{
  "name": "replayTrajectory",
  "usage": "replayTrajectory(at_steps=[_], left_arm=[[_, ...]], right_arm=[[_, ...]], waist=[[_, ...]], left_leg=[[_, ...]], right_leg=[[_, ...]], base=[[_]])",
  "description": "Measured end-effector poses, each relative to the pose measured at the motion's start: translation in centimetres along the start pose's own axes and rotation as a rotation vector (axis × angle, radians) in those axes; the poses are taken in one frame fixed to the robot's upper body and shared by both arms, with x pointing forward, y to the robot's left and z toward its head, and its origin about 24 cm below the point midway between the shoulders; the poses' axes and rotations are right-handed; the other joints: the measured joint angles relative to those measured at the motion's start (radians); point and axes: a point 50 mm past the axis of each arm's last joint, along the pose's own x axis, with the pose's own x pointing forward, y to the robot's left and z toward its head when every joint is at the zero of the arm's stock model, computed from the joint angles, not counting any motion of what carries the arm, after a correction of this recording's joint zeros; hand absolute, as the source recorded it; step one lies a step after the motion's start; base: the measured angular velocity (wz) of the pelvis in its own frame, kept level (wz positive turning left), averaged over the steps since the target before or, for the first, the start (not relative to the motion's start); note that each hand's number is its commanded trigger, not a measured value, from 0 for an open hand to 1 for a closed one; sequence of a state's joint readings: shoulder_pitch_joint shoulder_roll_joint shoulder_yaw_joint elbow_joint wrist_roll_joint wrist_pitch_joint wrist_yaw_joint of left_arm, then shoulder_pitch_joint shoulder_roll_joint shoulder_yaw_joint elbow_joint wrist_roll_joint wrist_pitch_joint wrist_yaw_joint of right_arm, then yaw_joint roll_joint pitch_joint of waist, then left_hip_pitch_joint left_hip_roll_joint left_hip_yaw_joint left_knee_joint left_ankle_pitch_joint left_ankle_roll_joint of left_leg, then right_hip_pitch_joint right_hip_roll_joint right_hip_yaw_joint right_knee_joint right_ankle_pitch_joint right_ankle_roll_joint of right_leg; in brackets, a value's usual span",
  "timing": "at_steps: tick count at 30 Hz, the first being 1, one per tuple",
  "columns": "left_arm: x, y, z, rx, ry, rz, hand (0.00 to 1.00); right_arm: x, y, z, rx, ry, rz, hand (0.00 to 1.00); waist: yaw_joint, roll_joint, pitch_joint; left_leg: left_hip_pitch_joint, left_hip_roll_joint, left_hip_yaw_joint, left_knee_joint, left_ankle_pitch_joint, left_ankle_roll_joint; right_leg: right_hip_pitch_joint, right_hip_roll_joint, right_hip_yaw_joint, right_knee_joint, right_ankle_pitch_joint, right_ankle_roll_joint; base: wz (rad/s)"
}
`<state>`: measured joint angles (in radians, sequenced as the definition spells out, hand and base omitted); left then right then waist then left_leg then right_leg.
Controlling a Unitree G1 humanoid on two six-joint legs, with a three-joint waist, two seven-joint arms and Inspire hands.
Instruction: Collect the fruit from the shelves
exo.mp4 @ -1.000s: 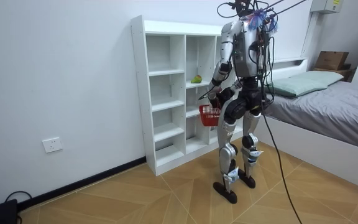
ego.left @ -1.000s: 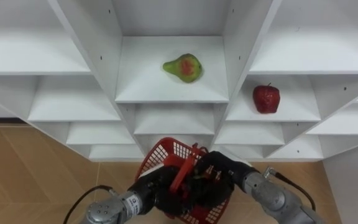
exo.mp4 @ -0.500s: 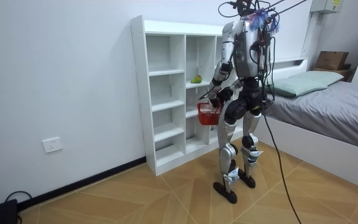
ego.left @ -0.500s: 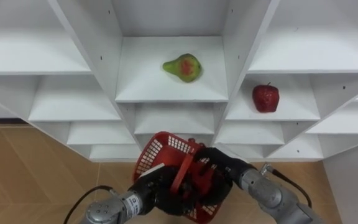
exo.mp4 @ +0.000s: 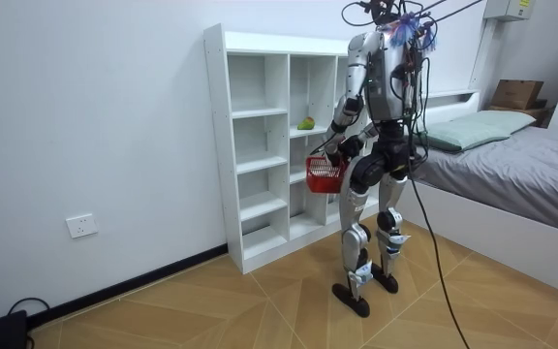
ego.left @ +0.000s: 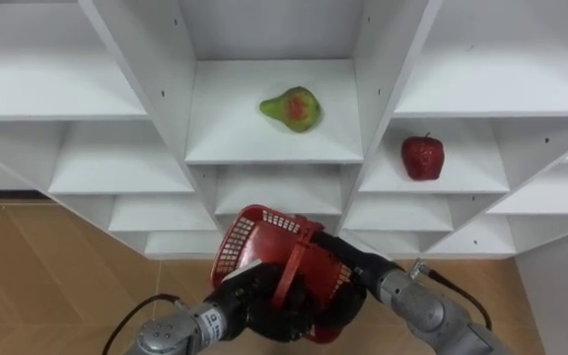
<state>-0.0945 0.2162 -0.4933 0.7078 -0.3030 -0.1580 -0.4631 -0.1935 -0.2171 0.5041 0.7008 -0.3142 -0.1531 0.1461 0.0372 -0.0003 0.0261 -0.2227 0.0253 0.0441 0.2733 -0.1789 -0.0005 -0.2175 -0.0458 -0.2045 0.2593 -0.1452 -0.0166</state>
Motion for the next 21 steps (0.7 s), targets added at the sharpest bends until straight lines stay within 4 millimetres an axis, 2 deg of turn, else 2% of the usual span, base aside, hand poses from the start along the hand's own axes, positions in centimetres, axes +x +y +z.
replayTrajectory(at_steps=[6,11,15,21], left_arm=[[-0.1,0.5,0.5,-0.017,-0.031,0.030,1.00],[-0.4,1.0,0.5,-0.017,-0.032,0.055,1.00],[-0.8,1.3,0.1,-0.015,-0.017,0.085,1.00],[-1.5,2.1,-0.5,0.019,0.013,0.157,1.00]], right_arm=[[0.0,0.0,0.2,0.006,-0.008,0.015,0.00],[0.0,0.1,0.2,0.019,-0.011,0.044,0.00],[-0.1,0.3,0.1,0.036,-0.010,0.054,0.00],[-0.8,0.4,0.3,0.032,-0.041,0.074,0.00]], waist=[[0.001,-0.009,-0.0007],[0.003,-0.028,-0.0110],[0.003,-0.029,-0.0112],[0.034,-0.036,-0.0099]], left_leg=[[0.007,-0.001,0.001,-0.001,0.003,0.000],[0.008,-0.002,-0.001,0.000,0.004,0.000],[0.024,-0.003,-0.012,-0.003,0.004,0.000],[0.042,-0.005,-0.015,-0.007,0.004,0.000]], right_leg=[[0.007,-0.002,-0.001,0.000,0.000,0.000],[0.010,-0.003,-0.006,-0.001,0.000,0.000],[0.034,-0.004,-0.019,-0.008,-0.002,0.002],[0.055,-0.003,-0.017,-0.013,-0.005,0.005]], base=[[0.00],[0.01],[0.10],[0.02]])
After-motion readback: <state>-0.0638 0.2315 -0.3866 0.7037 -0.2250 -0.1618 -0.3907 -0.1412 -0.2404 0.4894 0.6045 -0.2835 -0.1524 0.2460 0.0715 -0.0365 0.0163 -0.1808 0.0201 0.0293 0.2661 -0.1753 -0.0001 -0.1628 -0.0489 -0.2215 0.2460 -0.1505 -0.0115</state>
